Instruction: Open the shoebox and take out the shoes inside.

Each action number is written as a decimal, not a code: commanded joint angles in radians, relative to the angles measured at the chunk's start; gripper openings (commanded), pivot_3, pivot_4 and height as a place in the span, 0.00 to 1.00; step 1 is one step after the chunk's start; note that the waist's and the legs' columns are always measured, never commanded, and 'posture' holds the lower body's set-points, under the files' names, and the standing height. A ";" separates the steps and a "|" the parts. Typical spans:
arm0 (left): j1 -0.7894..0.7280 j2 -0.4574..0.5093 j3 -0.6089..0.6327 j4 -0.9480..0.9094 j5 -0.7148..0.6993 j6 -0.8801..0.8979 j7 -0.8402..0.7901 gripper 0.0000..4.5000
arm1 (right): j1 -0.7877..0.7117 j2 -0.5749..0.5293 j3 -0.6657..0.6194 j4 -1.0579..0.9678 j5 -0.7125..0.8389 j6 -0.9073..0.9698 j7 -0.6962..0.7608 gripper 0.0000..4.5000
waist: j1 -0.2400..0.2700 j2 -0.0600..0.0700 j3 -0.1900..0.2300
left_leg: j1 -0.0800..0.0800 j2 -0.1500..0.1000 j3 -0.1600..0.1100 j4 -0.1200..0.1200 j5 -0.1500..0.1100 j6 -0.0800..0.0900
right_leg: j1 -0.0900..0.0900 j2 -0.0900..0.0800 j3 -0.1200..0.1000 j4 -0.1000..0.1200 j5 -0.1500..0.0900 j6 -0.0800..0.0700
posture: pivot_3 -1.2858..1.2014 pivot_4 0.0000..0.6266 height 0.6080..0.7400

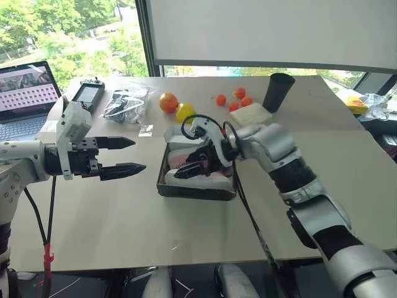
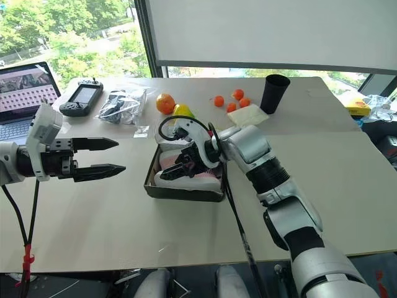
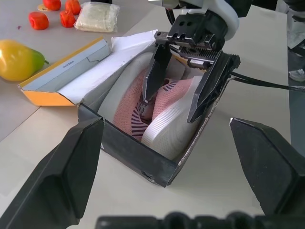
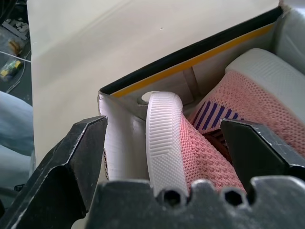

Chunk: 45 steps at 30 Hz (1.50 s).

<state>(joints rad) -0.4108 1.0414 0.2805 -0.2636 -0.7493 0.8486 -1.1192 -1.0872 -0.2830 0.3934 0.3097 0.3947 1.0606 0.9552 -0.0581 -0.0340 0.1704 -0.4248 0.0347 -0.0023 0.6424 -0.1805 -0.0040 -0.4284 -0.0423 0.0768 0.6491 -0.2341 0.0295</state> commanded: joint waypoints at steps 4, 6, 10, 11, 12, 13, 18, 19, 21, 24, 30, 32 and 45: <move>-0.016 0.012 0.009 -0.013 0.000 -0.026 -0.002 1.00 | 0.016 0.023 -0.050 0.006 -0.014 -0.039 -0.021 0.61 | 0.000 0.000 0.000 | 0.000 0.000 0.000 0.000 0.000 0.000 | 0.000 0.000 0.000 0.000 0.000 0.000 | 0.52 0.24 0.87; -0.017 0.012 0.007 -0.012 0.000 -0.028 -0.004 1.00 | 0.024 0.023 -0.053 -0.013 -0.012 -0.031 -0.023 0.45 | -0.001 0.000 0.000 | 0.000 0.000 0.000 0.000 0.000 0.000 | 0.000 0.000 0.000 0.000 0.000 0.000 | 0.52 0.24 0.87; -0.023 -0.001 -0.001 -0.009 -0.002 -0.034 -0.001 1.00 | 0.043 0.003 -0.093 -0.091 0.019 0.005 -0.026 0.15 | -0.001 0.000 0.000 | 0.000 0.000 0.000 0.000 0.000 0.000 | 0.000 0.000 0.000 0.000 0.000 0.000 | 0.52 0.24 0.87; -0.023 -0.003 -0.005 -0.009 -0.001 -0.036 0.000 1.00 | 0.051 -0.008 -0.106 -0.123 0.029 0.014 -0.024 0.12 | 0.000 0.000 0.000 | 0.000 0.000 0.000 0.000 0.000 0.000 | 0.000 0.000 0.000 0.000 0.000 0.000 | 0.52 0.24 0.87; -0.024 -0.006 -0.010 -0.008 -0.001 -0.038 0.000 1.00 | 0.065 -0.022 -0.111 -0.161 0.033 0.007 -0.017 0.11 | 0.000 0.000 0.000 | 0.000 0.000 0.000 0.000 0.000 0.000 | 0.000 0.000 0.000 0.000 0.000 0.000 | 0.52 0.24 0.87; -0.029 -0.009 -0.017 -0.004 0.001 -0.041 0.000 1.00 | 0.082 -0.035 -0.120 -0.201 0.038 -0.003 -0.015 0.10 | 0.001 0.000 0.000 | 0.000 0.000 0.000 0.000 0.000 0.000 | 0.000 0.000 0.000 0.000 0.000 0.000 | 0.52 0.24 0.87; -0.084 -0.030 -0.061 0.021 0.014 -0.054 0.009 1.00 | 0.231 -0.037 -0.250 -0.372 0.091 -0.068 -0.070 0.10 | 0.013 0.000 0.000 | 0.000 0.000 -0.001 0.000 0.000 0.000 | 0.000 0.000 -0.001 0.000 0.000 0.000 | 0.52 0.24 0.87; -0.093 -0.035 -0.067 0.021 0.013 -0.053 0.011 1.00 | 0.270 -0.032 -0.277 -0.402 0.104 -0.083 -0.081 0.10 | 0.013 0.000 0.000 | 0.000 0.000 -0.001 0.000 0.000 0.000 | 0.001 0.000 -0.002 0.000 0.000 0.000 | 0.52 0.24 0.87; -0.099 -0.037 -0.075 0.013 0.008 -0.050 0.005 1.00 | 0.345 -0.037 -0.307 -0.466 0.115 -0.101 -0.101 0.10 | 0.013 0.000 0.000 | 0.000 0.000 -0.001 0.000 0.000 0.000 | 0.001 0.000 -0.002 0.000 0.000 0.000 | 0.52 0.24 0.87; -0.124 -0.035 -0.081 0.023 0.000 -0.043 -0.005 1.00 | 0.409 -0.009 -0.383 -0.521 0.154 -0.114 -0.162 0.10 | 0.012 0.000 0.000 | 0.000 0.000 -0.001 0.000 0.000 0.000 | 0.001 0.000 -0.002 0.000 0.000 0.000 | 0.52 0.24 0.87; -0.176 -0.029 -0.102 0.058 0.005 -0.047 -0.035 1.00 | 0.369 0.077 -0.643 -0.550 0.365 -0.052 -0.318 0.10 | 0.011 0.000 0.000 | 0.000 0.000 -0.001 0.000 0.000 0.000 | 0.001 0.000 -0.002 0.000 0.000 0.001 | 0.52 0.24 0.87; -0.190 -0.030 -0.112 0.061 -0.002 -0.028 -0.042 1.00 | 0.329 0.087 -0.721 -0.542 0.439 -0.040 -0.376 0.10 | 0.013 0.000 0.000 | -0.001 0.000 -0.002 0.000 0.000 0.000 | 0.001 0.000 -0.002 0.000 0.000 0.000 | 0.52 0.24 0.87; -0.350 -0.106 -0.197 0.159 0.019 -0.067 -0.105 1.00 | 0.260 -0.535 -0.625 -0.335 0.101 -0.280 -0.445 0.10 | 0.021 0.001 0.001 | -0.001 -0.001 -0.001 0.000 0.000 0.000 | 0.003 -0.001 -0.002 -0.003 -0.002 0.003 | 0.52 0.24 0.87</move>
<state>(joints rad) -0.7237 0.9436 0.0760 -0.1204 -0.7370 0.8088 -1.2150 -0.8550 -0.7578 -0.3005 -0.0731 0.6475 0.9137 0.4824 -0.0371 -0.0331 0.1718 -0.4255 0.0338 -0.0031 0.6422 -0.1805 -0.0040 -0.4254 -0.0431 0.0750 0.6455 -0.2377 0.0345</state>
